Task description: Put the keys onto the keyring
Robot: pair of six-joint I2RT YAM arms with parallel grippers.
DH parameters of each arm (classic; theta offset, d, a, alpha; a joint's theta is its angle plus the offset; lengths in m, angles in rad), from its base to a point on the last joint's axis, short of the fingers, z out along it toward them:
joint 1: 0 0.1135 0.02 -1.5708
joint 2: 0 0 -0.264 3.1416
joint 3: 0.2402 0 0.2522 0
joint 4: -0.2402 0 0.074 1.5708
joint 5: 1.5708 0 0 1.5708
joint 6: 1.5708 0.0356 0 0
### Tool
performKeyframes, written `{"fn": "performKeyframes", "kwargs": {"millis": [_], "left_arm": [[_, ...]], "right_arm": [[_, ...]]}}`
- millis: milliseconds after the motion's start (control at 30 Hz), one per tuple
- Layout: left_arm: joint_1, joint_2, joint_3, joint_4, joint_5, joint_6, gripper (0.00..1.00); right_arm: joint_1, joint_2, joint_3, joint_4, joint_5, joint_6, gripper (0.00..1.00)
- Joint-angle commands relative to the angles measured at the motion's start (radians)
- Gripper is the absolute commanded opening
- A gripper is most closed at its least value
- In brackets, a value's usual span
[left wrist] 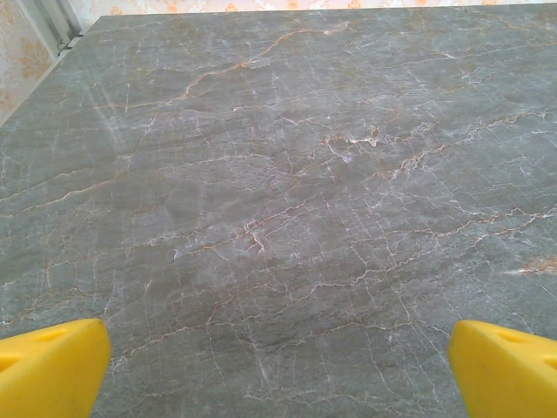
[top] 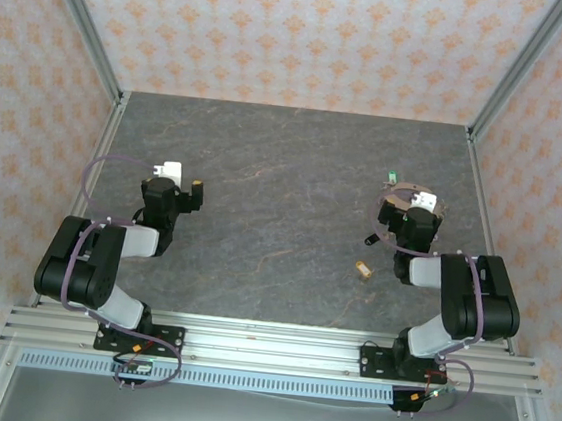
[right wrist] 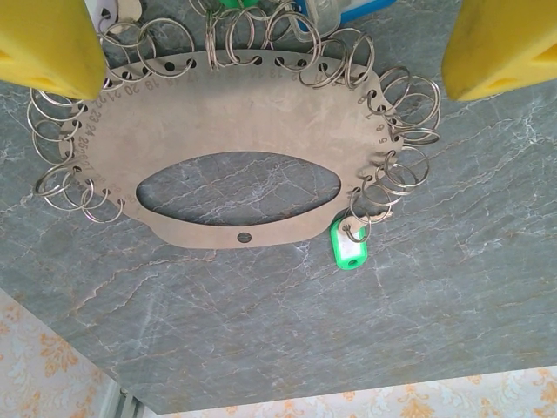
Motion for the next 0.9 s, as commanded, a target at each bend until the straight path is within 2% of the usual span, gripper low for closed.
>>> {"fn": "performKeyframes", "kwargs": {"millis": [0,400,733,800,867], "left_arm": [[-0.002,-0.013,0.022,-0.007,-0.031,-0.008,1.0],[-0.003,-0.013,0.022,-0.007,-0.03,-0.008,1.0],[-0.003,-0.016,0.024,-0.009,-0.01,0.001,1.0],[-0.003,-0.016,0.024,-0.011,-0.01,0.001,1.0],[-0.003,-0.016,0.024,-0.013,-0.01,0.0,1.0]], "right_arm": [[-0.005,-0.008,0.019,-0.005,0.005,0.014,0.99],[-0.005,-0.011,0.013,0.004,-0.018,0.005,0.99],[0.001,-0.064,-0.068,0.11,-0.034,-0.009,0.99],[0.004,-0.145,-0.063,0.033,-0.01,-0.002,0.99],[0.004,-0.26,-0.007,-0.201,0.021,0.05,0.99]]}}
